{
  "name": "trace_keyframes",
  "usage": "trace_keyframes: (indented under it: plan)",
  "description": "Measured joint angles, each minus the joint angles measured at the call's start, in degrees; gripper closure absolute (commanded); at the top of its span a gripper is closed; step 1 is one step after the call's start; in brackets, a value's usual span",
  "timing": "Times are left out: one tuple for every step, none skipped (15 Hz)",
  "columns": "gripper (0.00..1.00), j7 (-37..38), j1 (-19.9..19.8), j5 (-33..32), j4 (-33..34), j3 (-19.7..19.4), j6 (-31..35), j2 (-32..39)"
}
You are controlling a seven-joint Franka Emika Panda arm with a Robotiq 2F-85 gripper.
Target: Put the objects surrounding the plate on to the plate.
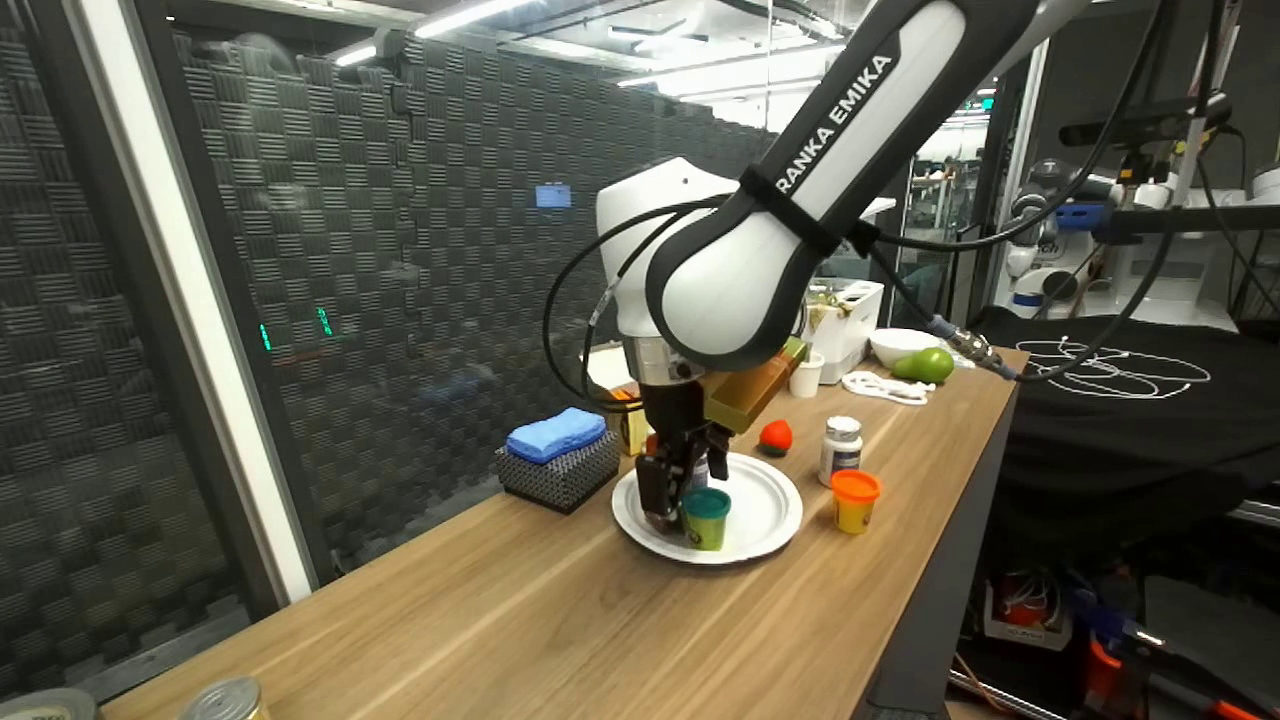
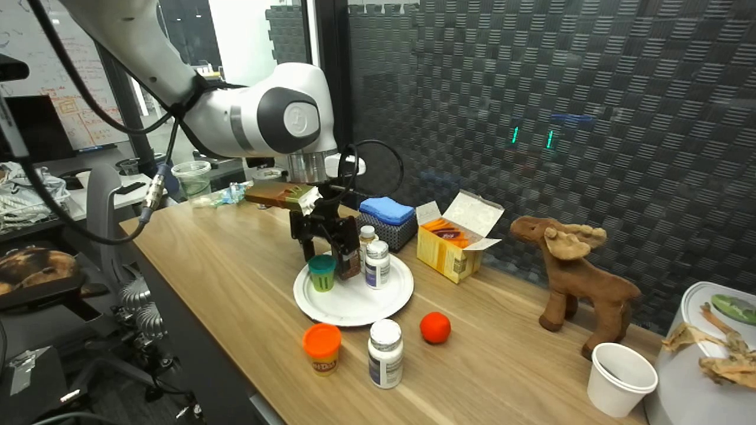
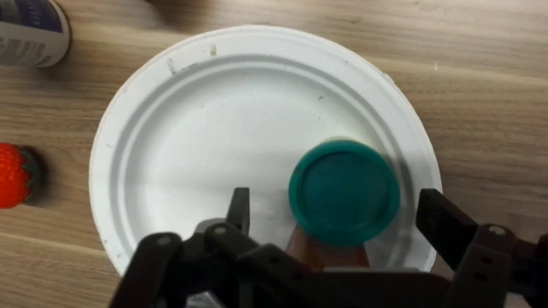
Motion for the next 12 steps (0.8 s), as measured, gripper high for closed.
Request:
trace_keyframes:
  plan:
    - [0.00, 1.61, 0.08, -0.14, -0.99, -0.50, 1.85, -0.94]
    - [0.00, 3.54, 0.19, -0.39, -2.37, -1.15, 3.90, -2.17]
    - [0.00, 5.53, 0.30, -0.49, -4.03, -1.80, 5.91, -3.58]
    - [0.00, 7.55, 0.36, -0.58, -5.92, -2.46, 7.87, -5.14]
    - [0.00, 9.64, 0.38, -0.62, -8.09, -3.14, 9.95, -6.89]
    - [0.00, 11.67, 0.38, -0.63, -10.49, -3.86, 12.00, -8.79]
    - [0.00, 13.66, 0.37, -0.63, -12.95, -4.60, 13.89, -10.79]
    - [0.00, 15.39, 0.28, -0.63, -15.47, -5.30, 15.41, -12.84]
    - [0.00, 16.88, 0.11, -0.62, -17.98, -5.92, 16.52, -14.89]
    - [0.00, 18.16, -0.20, -0.61, -20.45, -6.41, 17.29, -16.95]
    - [0.00, 19.26, -0.69, -0.60, -22.85, -6.74, 18.07, -18.87]
    - [0.00, 20.30, -1.33, -0.60, -25.12, -6.93, 18.95, -20.63]
